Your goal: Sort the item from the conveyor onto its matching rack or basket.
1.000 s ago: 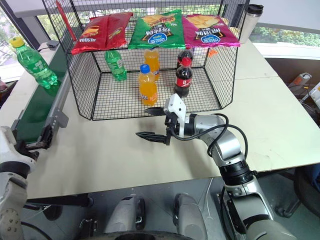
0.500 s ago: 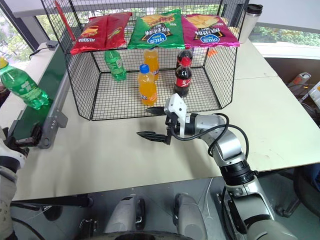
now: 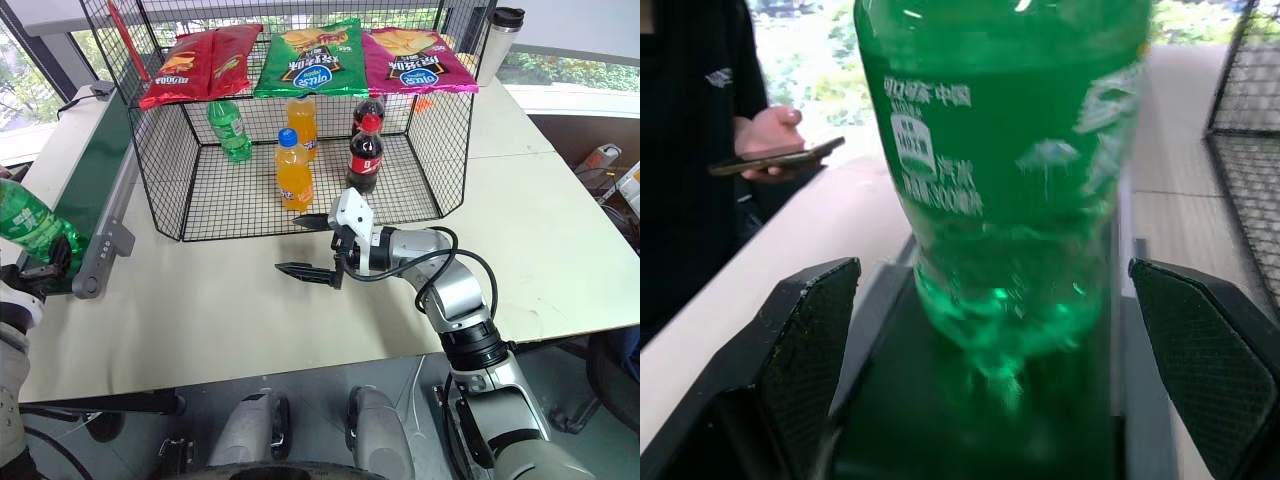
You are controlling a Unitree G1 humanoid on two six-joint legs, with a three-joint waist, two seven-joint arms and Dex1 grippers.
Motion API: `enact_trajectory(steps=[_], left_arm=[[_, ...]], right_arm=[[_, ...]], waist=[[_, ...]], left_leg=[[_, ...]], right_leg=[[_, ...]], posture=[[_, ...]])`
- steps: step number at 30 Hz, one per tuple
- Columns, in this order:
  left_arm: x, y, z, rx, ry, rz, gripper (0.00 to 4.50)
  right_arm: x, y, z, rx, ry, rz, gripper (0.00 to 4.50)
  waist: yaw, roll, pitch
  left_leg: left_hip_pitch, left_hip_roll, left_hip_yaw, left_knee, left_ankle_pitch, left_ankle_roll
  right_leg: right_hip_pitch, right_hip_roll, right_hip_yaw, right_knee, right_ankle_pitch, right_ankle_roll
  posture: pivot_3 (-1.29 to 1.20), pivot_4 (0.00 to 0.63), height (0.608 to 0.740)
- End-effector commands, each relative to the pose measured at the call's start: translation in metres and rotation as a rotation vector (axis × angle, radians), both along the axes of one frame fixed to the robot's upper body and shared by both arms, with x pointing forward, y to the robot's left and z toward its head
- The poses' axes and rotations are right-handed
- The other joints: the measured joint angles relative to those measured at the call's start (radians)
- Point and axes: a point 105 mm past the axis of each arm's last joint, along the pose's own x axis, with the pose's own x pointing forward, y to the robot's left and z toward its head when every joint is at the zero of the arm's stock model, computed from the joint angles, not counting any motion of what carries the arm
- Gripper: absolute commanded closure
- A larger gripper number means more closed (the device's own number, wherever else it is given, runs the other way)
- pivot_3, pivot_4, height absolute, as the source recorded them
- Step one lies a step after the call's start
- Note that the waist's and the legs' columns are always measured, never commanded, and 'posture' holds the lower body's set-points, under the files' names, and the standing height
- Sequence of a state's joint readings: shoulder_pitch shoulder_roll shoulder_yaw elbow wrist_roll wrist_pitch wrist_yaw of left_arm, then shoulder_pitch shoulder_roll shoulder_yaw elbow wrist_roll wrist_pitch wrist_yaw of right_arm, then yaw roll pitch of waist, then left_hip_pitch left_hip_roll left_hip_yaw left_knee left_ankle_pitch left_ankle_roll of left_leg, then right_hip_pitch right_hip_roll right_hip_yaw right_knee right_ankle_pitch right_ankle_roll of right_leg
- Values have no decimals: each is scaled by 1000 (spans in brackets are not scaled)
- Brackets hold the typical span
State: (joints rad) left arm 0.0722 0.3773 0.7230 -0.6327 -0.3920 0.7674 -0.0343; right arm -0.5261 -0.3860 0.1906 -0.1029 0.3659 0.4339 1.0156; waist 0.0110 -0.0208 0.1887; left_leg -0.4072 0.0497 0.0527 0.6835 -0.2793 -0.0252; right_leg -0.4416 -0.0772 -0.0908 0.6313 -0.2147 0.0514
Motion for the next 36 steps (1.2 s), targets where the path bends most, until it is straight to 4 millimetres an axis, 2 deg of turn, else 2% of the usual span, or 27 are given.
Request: enact_trajectory(steps=[1,5,8,10,11,15,19,23,25,30,36], left_arm=[[1,2,11,53,-34,22,24],[4,0,8,52,-25,9,24],[7,-4,7,61,-30,-10,772],[8,-8,8,57,-44,-32,1560],[8,-10,9,55,-53,-41,1649],[7,-15,21,57,-98,-57,1649],[3,-19,48,102,-185,-68,1649],[7,-37,72,134,-238,-172,1649],[13,-55,78,144,-230,-271,1649],[27,-102,75,141,-186,-494,1649],[49,-127,68,163,-157,-569,1649]], right_arm=[[1,0,10,7,-44,3,0],[2,-1,11,5,-44,0,0],[3,-1,9,1,-44,-2,0],[3,-1,9,0,-44,-4,0],[3,-1,8,-2,-43,-5,0],[4,-3,4,-7,-41,-9,0],[4,-5,1,-13,-39,-11,0],[6,-7,0,-27,-40,-19,0],[8,-9,0,-32,-43,-31,0],[15,-14,-7,-94,-60,-91,0],[29,-23,-23,-185,-70,-207,0]], waist=[[0,0,0],[1,0,0],[1,0,0],[2,0,0],[2,0,0],[3,0,0],[1,0,0],[1,0,0],[1,0,0],[1,0,0],[0,0,0]], left_leg=[[0,0,0,0,0,0],[0,0,0,0,0,0],[0,0,0,0,0,0],[0,0,0,0,0,0],[0,0,0,0,0,0],[0,0,0,0,0,0],[0,0,0,0,0,0],[-1,0,0,0,0,0],[-1,0,0,0,0,0],[-1,0,0,0,0,0],[-1,0,0,0,0,0]], right_leg=[[0,0,0,0,0,0],[0,0,0,0,0,0],[0,0,0,0,0,0],[0,0,0,0,0,0],[0,0,0,0,0,0],[0,0,0,0,0,0],[0,0,0,0,0,0],[0,0,0,0,0,1],[0,0,0,0,0,0],[0,0,0,-1,0,1],[0,0,0,0,0,1]], posture=[[0,150,740],[0,150,740],[0,150,740],[0,150,740],[0,150,740],[0,150,740],[0,150,740],[0,150,740],[0,150,740],[0,150,740],[0,150,740]])
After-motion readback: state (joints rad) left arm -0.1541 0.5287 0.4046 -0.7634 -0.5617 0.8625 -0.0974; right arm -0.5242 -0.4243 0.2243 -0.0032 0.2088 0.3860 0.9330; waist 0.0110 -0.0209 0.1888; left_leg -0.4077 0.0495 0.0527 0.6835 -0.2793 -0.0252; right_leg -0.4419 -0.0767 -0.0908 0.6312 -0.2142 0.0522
